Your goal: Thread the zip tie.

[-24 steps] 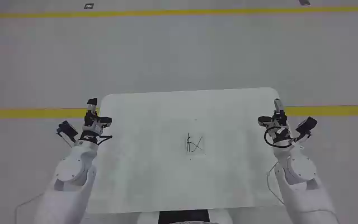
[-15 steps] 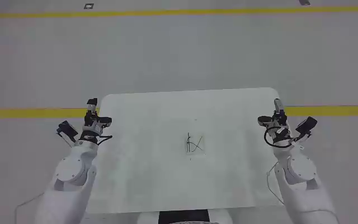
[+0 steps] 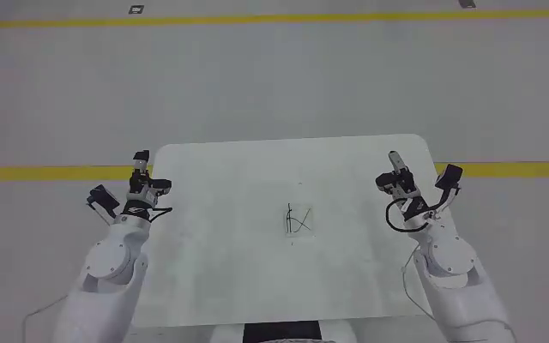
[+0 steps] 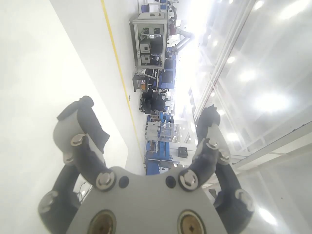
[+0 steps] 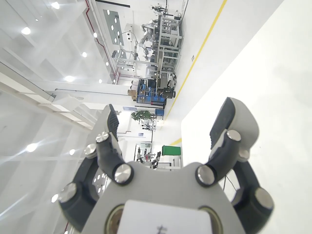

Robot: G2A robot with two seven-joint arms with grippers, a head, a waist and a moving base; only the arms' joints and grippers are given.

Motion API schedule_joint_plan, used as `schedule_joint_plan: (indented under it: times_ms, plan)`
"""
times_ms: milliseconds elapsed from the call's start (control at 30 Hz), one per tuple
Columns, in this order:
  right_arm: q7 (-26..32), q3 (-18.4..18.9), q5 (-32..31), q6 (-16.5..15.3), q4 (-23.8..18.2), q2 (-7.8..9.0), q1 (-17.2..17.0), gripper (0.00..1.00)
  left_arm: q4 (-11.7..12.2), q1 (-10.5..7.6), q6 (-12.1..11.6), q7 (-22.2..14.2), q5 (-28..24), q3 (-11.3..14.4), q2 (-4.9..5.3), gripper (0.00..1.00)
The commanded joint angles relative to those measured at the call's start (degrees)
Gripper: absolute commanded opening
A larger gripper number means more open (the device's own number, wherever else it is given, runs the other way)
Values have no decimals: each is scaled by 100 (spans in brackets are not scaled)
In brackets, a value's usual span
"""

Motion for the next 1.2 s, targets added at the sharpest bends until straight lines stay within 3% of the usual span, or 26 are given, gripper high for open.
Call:
schedule_joint_plan:
  times_ms: [0, 67, 200, 500, 1167]
  plan:
    - [1, 0, -1, 0, 0, 0, 0, 100, 1, 0, 0, 0, 0, 0, 0, 100]
    - [1, 0, -1, 0, 0, 0, 0, 100, 1, 0, 0, 0, 0, 0, 0, 100]
    - [696, -208, -421, 74, -85, 28, 398, 100, 1, 0, 0, 0, 0, 0, 0, 100]
    - [1622, -1207, -642, 245, 92, -47, 1393, 100, 1, 0, 0, 0, 0, 0, 0, 100]
    - [1638, -1246, -606, 228, 107, -53, 1416, 100, 1, 0, 0, 0, 0, 0, 0, 100]
